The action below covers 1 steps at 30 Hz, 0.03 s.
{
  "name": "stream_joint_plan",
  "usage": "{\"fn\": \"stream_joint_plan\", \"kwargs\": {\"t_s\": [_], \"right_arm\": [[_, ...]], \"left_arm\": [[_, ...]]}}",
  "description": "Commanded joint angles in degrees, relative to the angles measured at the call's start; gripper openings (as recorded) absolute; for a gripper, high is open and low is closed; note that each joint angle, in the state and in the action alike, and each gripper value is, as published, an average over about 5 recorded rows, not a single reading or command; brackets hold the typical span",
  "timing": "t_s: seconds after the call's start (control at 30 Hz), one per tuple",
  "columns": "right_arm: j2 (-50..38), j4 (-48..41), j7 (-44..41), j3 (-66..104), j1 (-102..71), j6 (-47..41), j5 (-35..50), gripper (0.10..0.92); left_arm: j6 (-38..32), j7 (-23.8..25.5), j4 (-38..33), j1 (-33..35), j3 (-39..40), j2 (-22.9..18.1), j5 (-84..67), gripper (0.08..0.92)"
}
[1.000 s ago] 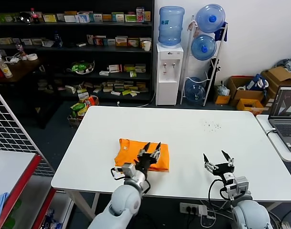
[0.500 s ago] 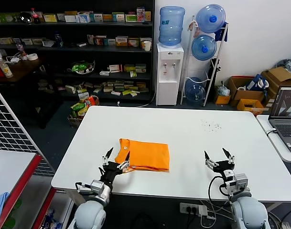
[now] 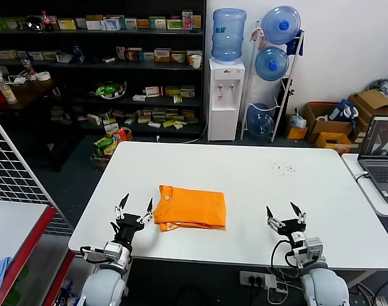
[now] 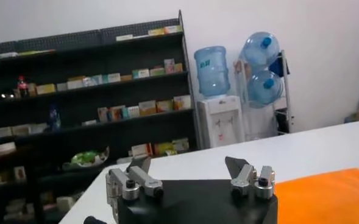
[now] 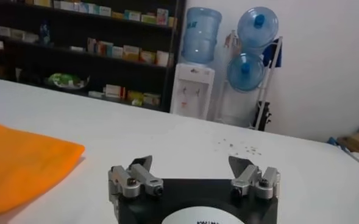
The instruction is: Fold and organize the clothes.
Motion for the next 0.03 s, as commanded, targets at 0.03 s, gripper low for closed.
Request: {"fn": "stream_joint_plan", "kwargs": {"t_s": [0.03], "right_arm": [[1.7, 0.5, -1.3, -0.9, -1.0, 2.4, -1.5, 0.823]], "left_arm": [[-0.5, -0.8, -0.7, 1.2, -2.2, -2.6, 2.5, 0.823]]}}
